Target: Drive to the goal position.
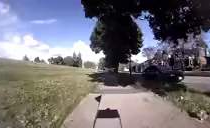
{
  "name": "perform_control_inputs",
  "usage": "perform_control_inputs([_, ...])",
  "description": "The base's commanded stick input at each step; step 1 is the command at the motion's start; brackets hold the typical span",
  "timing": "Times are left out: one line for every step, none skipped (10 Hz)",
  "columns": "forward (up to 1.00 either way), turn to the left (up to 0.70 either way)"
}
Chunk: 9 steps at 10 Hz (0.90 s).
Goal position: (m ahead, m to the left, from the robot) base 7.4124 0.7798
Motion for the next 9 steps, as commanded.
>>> perform_control_inputs([1.00,0.00])
perform_control_inputs([1.00,0.00])
perform_control_inputs([1.00,0.00])
perform_control_inputs([1.00,0.01])
perform_control_inputs([1.00,0.07])
perform_control_inputs([1.00,0.18])
perform_control_inputs([1.00,0.07])
perform_control_inputs([1.00,0.00])
perform_control_inputs([1.00,0.00])
